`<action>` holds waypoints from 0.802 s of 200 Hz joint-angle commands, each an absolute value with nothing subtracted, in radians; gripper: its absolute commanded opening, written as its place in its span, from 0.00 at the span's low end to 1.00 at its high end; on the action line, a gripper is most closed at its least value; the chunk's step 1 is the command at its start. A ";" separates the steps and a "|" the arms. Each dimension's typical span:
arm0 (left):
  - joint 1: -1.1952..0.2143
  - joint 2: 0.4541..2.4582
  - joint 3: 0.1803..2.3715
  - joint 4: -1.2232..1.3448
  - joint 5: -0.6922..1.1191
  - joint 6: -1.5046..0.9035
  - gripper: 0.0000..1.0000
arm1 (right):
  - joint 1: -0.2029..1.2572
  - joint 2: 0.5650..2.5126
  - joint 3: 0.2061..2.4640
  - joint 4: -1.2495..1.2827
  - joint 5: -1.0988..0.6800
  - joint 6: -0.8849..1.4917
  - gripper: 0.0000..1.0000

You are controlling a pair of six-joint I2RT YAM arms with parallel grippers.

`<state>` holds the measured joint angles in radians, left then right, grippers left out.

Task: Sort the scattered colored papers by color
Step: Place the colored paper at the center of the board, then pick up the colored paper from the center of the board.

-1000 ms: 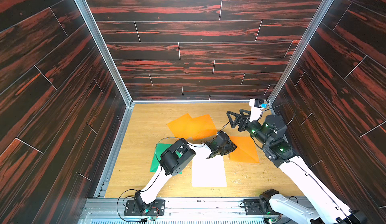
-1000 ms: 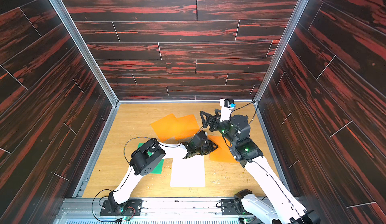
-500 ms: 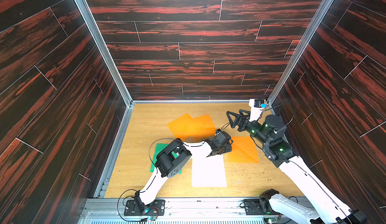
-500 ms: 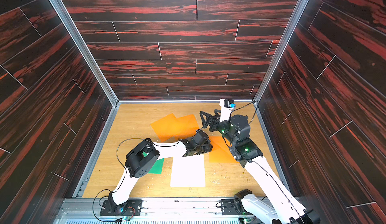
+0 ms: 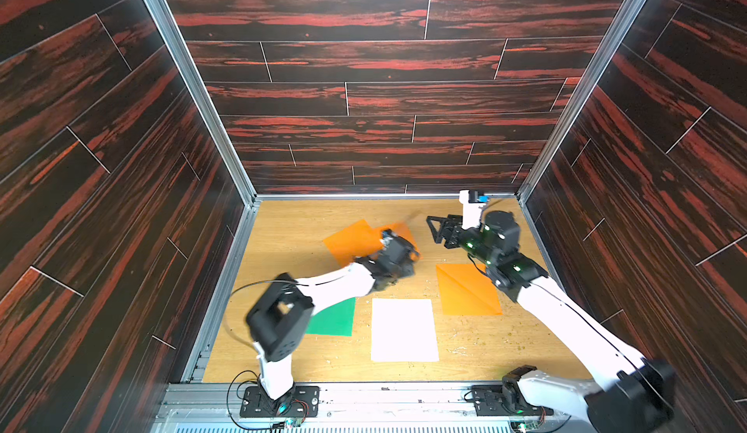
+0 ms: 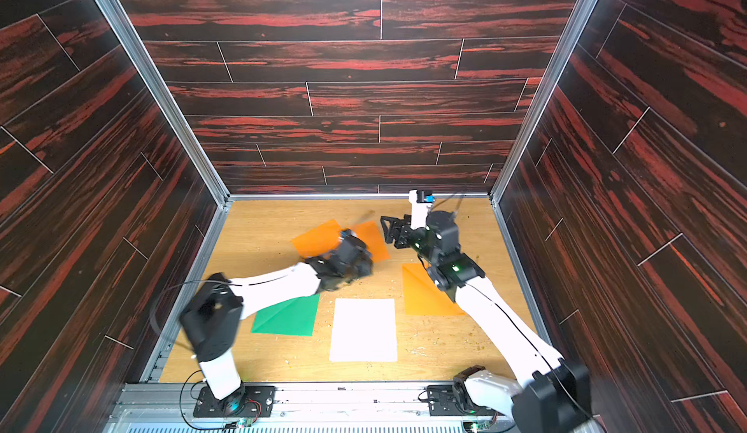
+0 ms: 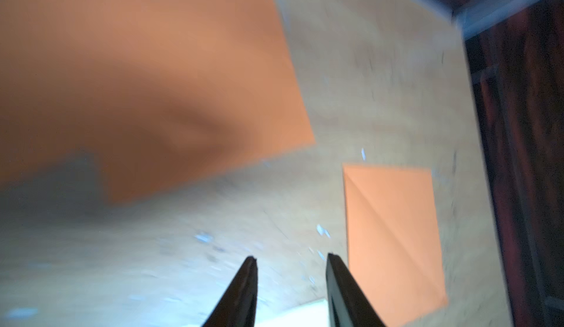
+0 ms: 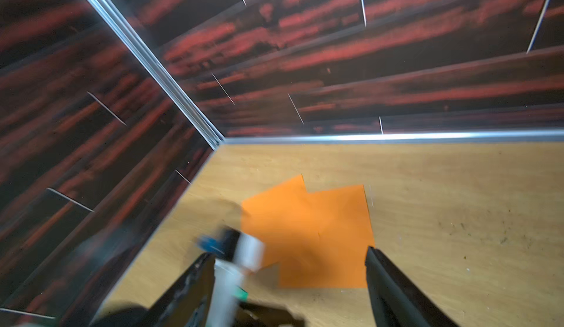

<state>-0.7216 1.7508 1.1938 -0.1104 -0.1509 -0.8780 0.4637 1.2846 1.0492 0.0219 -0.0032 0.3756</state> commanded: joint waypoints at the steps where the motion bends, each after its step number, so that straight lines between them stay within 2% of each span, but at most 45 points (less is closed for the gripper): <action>1: -0.596 1.633 1.083 -0.085 -0.173 -0.842 0.42 | 0.487 1.418 1.126 -0.036 0.017 0.335 0.80; 45: -0.393 1.590 0.989 -0.019 -0.048 -0.831 0.43 | 0.579 1.802 1.409 -0.131 -0.001 0.239 0.79; 77: -0.305 1.631 0.972 0.042 0.063 -0.851 0.43 | 0.588 2.033 1.604 -0.184 -0.055 0.245 0.72; 92: -0.266 1.648 0.957 0.083 0.115 -0.872 0.43 | 0.593 2.111 1.683 -0.220 -0.064 0.249 0.70; 116: -0.215 1.664 0.918 0.163 0.161 -0.901 0.43 | 0.612 2.217 1.782 -0.283 -0.065 0.230 0.74; 160: -0.139 1.686 0.840 0.278 0.230 -0.925 0.43 | 0.624 2.326 1.852 -0.322 -0.102 0.212 0.76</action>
<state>-0.1673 1.6768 0.8707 0.1978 0.1680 -0.9119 0.6109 2.2856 1.8160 -0.2653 -0.0654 0.2340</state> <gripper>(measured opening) 0.431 0.757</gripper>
